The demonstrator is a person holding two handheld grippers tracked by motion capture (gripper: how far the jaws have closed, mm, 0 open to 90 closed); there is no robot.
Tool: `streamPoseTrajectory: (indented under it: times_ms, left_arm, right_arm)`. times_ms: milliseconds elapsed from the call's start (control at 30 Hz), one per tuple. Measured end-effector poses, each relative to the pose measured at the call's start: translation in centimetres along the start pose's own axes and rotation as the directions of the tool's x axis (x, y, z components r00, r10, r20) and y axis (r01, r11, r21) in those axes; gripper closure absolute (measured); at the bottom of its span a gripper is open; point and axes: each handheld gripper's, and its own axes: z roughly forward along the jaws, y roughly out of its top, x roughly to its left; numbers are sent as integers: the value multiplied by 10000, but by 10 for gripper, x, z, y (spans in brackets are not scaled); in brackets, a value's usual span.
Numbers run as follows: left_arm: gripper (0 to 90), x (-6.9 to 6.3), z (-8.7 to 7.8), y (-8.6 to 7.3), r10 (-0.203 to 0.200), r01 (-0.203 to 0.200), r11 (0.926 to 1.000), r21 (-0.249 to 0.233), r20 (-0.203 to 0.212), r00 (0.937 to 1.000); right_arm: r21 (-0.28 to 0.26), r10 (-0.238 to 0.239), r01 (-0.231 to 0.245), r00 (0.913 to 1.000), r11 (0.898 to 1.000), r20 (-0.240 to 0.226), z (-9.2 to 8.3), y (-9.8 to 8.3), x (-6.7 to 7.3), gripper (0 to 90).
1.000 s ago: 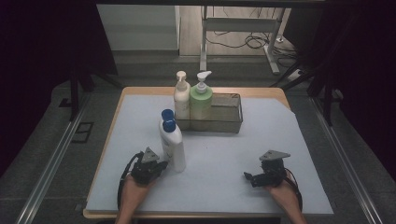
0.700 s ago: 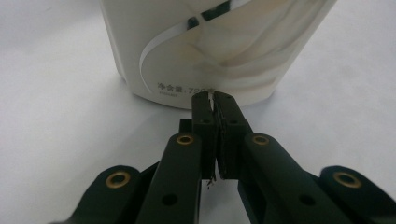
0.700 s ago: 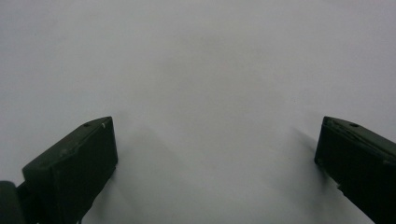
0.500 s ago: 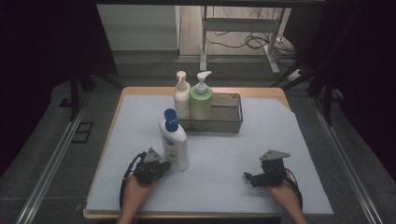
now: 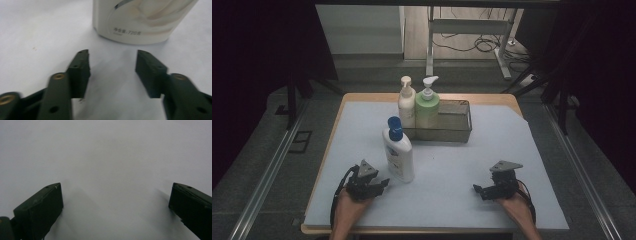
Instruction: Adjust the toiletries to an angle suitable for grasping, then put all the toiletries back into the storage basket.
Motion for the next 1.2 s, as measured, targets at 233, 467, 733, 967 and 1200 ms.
streamPoseTrajectory:
  times_ms: [233,467,733,967,1200]
  left_arm:
    - [211,8,-5,-9,-583,585,9983,75,-341,9977]
    - [131,15,-3,-14,-896,905,9958,112,-662,9938]
    - [122,14,2,-17,-705,727,9971,240,-822,9941]
    - [121,14,2,-17,-717,739,9970,246,-813,9941]
    - [122,14,2,-18,-723,745,9969,244,-824,9940]
  right_arm:
    - [-61,-81,80,9999,9999,-66,-1,1,2,0]
    - [-35,-172,171,9995,9998,-252,-1,2,5,0]
    - [-85,-343,339,9980,9994,-536,-1,7,11,0]
    - [-105,-643,637,9952,9979,-738,-2,15,19,0]
    - [-261,-748,724,9916,9970,-1051,-2,25,28,0]
